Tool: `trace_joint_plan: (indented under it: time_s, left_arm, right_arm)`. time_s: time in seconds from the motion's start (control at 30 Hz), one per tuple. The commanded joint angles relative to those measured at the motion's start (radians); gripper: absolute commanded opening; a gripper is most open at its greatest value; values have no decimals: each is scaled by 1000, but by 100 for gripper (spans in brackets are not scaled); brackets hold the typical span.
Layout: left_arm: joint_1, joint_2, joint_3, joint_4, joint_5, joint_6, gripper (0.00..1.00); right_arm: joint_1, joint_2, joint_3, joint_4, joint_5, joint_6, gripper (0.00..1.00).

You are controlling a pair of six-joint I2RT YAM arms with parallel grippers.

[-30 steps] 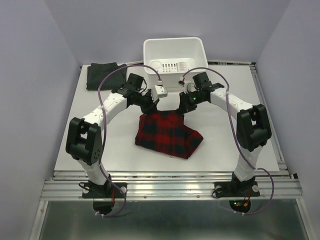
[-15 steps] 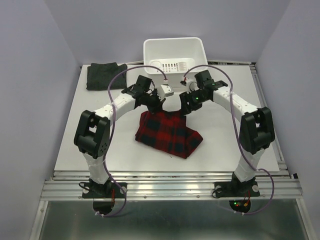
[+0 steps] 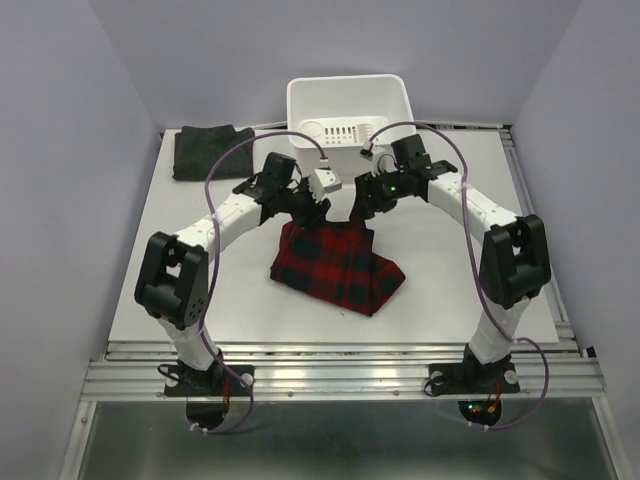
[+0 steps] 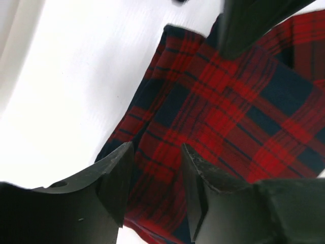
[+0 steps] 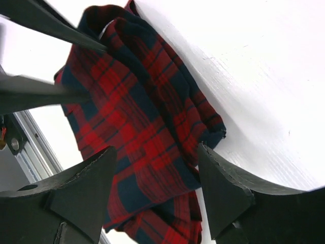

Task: Fold and stack the skirts
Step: Fold the skirt

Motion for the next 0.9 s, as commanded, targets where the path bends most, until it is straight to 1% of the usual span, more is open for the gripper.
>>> trace_joint_plan:
  time_s: [0.0, 0.07, 0.1, 0.13, 0.17, 0.2, 0.23, 0.3, 0.37, 0.4, 0.47, 0.5, 0.53, 0.57, 0.6, 0.63, 0.67, 0.7, 0.73, 0.77, 0.8, 0.83, 0.87]
  left_arm:
    - [32, -157, -10, 54, 107, -117, 59]
    - [72, -204, -13, 58, 144, -172, 62]
    - [88, -220, -25, 72, 170, -245, 63]
    - [121, -232, -33, 77, 188, -276, 64]
    - [139, -253, -50, 77, 205, -302, 65]
    - [159, -267, -65, 106, 233, -369, 66]
    - [193, -278, -83, 130, 230, -417, 70]
    - [217, -294, -113, 155, 213, -491, 70]
    - [228, -286, -123, 160, 193, -512, 71]
    - [230, -280, -140, 178, 161, -525, 71]
    - [242, -246, -154, 196, 155, -575, 71]
    - [260, -229, -156, 204, 138, -626, 69]
    - [270, -211, -153, 207, 138, -626, 68]
    - [280, -174, -151, 212, 138, -664, 66]
    - [296, -154, -150, 213, 124, -684, 63]
    - [296, -119, -139, 213, 98, -695, 59]
    - [296, -102, -130, 213, 83, -701, 57]
    - [300, -85, -120, 215, 100, -713, 54]
    - [303, -55, -119, 233, 127, -726, 46]
    - [306, -38, -120, 256, 162, -765, 41]
    - [309, -18, -120, 290, 246, -788, 35]
    - [310, 1, -122, 307, 288, -813, 32]
    - [310, 33, -125, 333, 323, -842, 25]
  right_arm:
    - [3, 32, -13, 121, -47, -8, 71]
    - [3, 45, -21, 133, -42, -36, 73]
    - [3, 48, -24, 147, -42, -51, 82]
    - [12, 62, -24, 152, -40, -61, 87]
    - [12, 68, -21, 146, -42, -67, 100]
    - [12, 72, -21, 147, -36, -74, 100]
    - [22, 75, -22, 152, -18, -82, 100]
    - [22, 82, -34, 162, -4, -96, 100]
    - [22, 100, -33, 162, 10, -99, 100]
    - [31, 109, -24, 155, 12, -97, 100]
    - [31, 131, -13, 139, 0, -91, 100]
    - [31, 144, -10, 132, -13, -85, 100]
    - [31, 148, -13, 132, -17, -84, 99]
    - [31, 149, -17, 135, -20, -81, 98]
    - [31, 149, -22, 136, -23, -78, 90]
    - [31, 149, -28, 141, -27, -68, 78]
    - [31, 148, -31, 144, -27, -62, 78]
    - [31, 145, -42, 147, -25, -53, 67]
    - [31, 143, -44, 149, -34, -47, 62]
    - [31, 143, -48, 149, -40, -47, 54]
    - [31, 140, -53, 150, -46, -44, 48]
    - [31, 138, -57, 153, -51, -41, 43]
    - [31, 135, -65, 156, -53, -41, 37]
